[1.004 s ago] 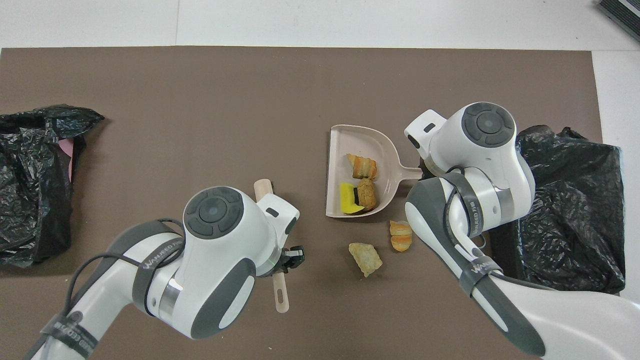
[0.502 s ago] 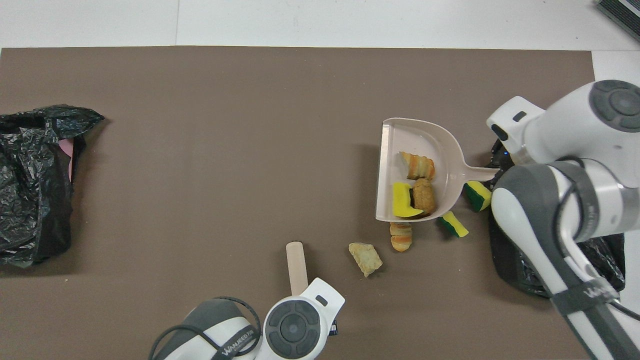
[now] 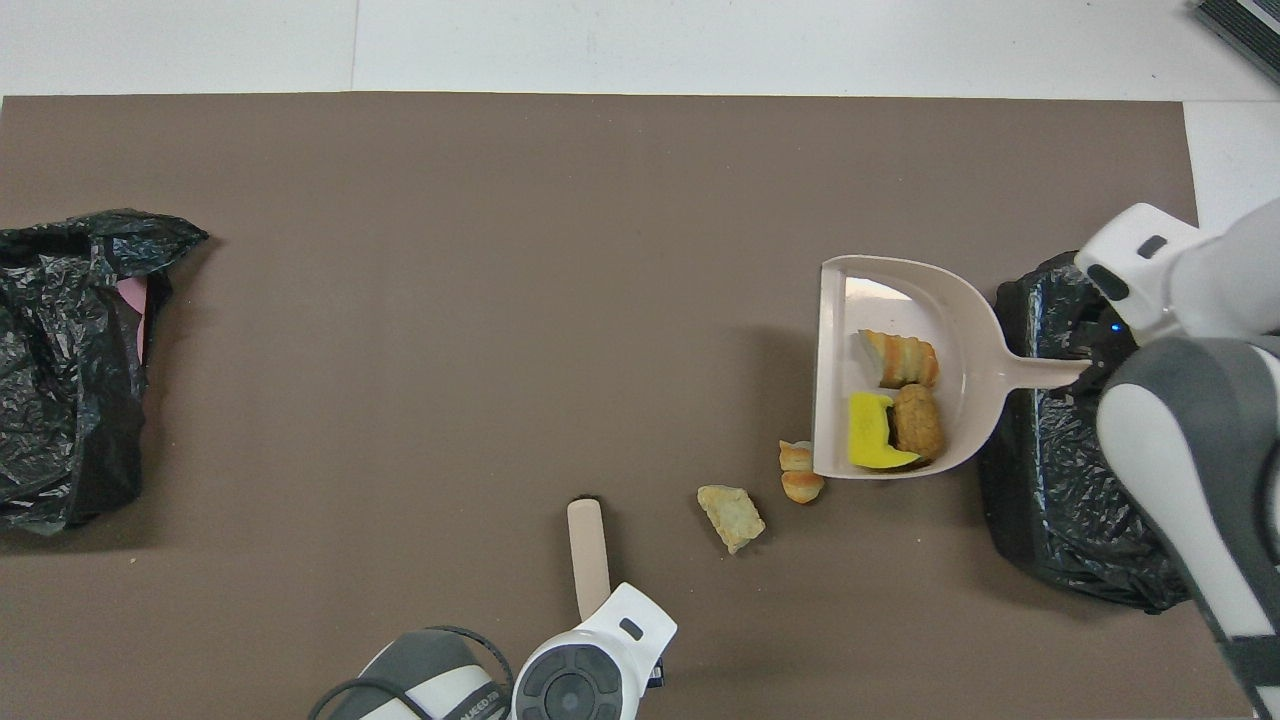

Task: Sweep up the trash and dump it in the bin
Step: 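Carry the loaded dustpan to the nearer black bag with the right gripper, then tip the dustpan into the black bag with the right gripper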

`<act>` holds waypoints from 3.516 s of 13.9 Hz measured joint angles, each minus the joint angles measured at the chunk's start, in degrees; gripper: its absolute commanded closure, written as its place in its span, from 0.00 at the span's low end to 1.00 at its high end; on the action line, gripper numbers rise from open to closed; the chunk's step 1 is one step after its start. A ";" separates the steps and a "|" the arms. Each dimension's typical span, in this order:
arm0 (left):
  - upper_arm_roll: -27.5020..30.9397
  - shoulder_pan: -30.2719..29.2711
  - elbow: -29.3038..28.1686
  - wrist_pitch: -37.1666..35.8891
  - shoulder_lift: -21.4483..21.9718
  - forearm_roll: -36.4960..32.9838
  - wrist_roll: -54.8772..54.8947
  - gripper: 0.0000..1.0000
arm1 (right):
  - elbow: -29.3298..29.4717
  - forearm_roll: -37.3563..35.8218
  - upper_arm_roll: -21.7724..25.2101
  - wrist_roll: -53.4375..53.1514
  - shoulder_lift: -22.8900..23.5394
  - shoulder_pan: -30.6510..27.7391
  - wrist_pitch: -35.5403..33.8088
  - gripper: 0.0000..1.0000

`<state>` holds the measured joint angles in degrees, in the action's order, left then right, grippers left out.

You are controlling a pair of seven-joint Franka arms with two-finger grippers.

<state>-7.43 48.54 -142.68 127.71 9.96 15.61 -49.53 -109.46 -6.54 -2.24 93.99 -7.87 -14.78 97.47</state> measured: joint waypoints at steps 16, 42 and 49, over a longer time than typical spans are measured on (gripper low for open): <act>1.10 -36.45 23.84 -5.01 -7.19 -6.87 30.16 0.00 | -18.01 -38.36 -1.57 -8.02 -10.97 -2.65 16.90 1.00; 1.76 -54.23 55.03 -43.09 -9.01 -14.29 51.26 0.00 | 1.48 -29.71 -8.40 -33.09 -2.50 12.40 -12.00 1.00; 1.52 -54.22 53.84 -43.38 -8.15 -14.29 51.26 0.00 | 1.76 -14.51 -9.67 -59.08 0.18 18.96 -11.98 1.00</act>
<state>-5.91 -5.69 -88.85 84.33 1.81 1.32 1.73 -107.70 -21.05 -11.92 34.90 -7.69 4.18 85.48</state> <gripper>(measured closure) 0.000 0.678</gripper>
